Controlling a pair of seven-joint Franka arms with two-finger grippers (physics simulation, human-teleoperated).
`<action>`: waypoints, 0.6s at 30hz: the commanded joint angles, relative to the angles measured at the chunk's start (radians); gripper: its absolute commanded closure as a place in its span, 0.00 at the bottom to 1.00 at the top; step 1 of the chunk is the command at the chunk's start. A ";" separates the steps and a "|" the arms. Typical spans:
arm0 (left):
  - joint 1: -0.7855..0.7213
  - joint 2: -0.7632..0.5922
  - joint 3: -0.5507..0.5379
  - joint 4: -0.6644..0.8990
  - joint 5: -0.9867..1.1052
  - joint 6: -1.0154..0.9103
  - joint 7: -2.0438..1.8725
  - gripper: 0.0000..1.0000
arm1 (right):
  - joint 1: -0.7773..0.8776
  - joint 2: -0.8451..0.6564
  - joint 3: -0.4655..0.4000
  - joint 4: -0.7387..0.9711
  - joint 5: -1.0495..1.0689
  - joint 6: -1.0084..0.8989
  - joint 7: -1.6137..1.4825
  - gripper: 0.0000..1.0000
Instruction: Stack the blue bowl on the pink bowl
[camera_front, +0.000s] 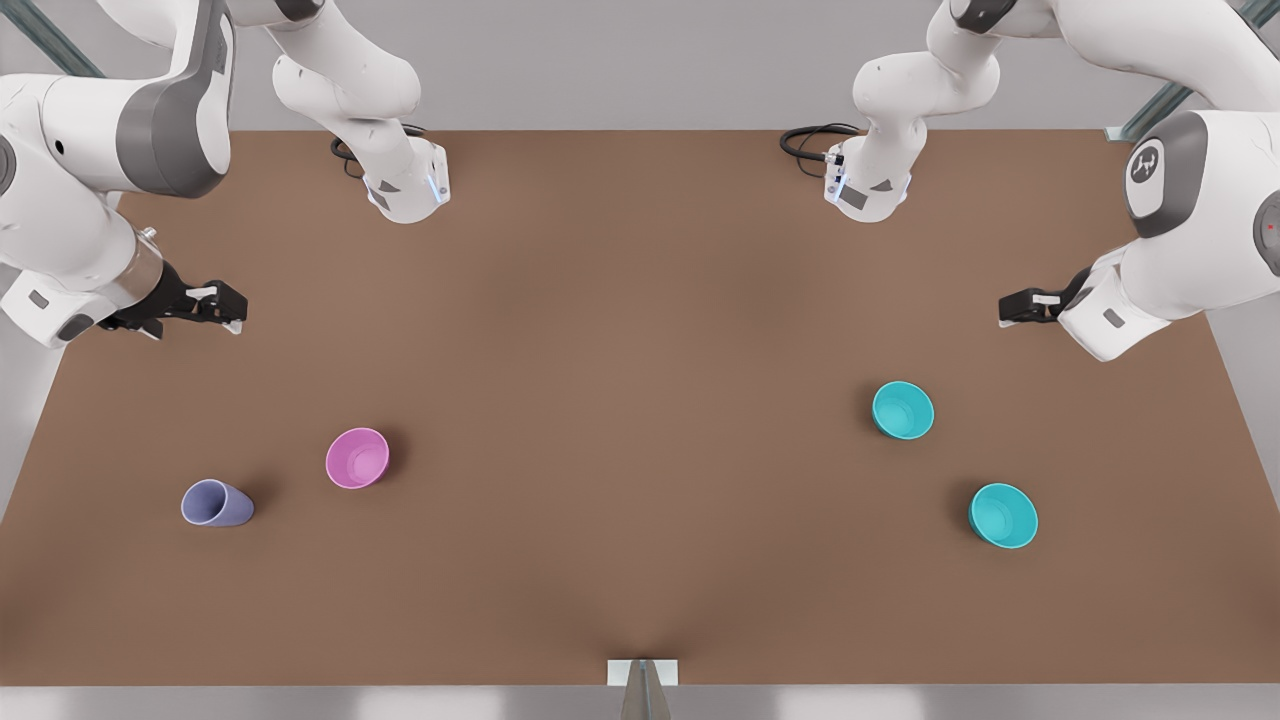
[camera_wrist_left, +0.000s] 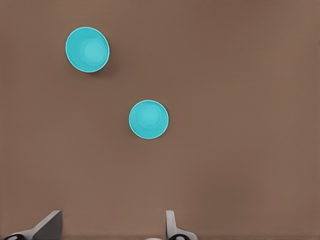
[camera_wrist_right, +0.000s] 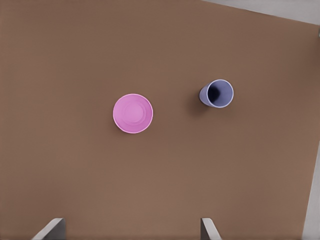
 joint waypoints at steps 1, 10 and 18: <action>0.000 -0.001 0.000 0.001 0.000 0.000 0.002 0.00 | 0.000 -0.001 0.000 0.001 0.000 0.002 -0.015 0.00; 0.000 -0.001 -0.002 0.000 0.000 -0.001 0.002 0.00 | 0.009 0.429 0.000 0.010 -0.005 0.336 0.132 0.00; 0.000 0.005 0.000 -0.002 0.000 -0.018 -0.001 0.00 | -0.155 0.653 0.005 0.001 0.233 0.575 0.105 0.00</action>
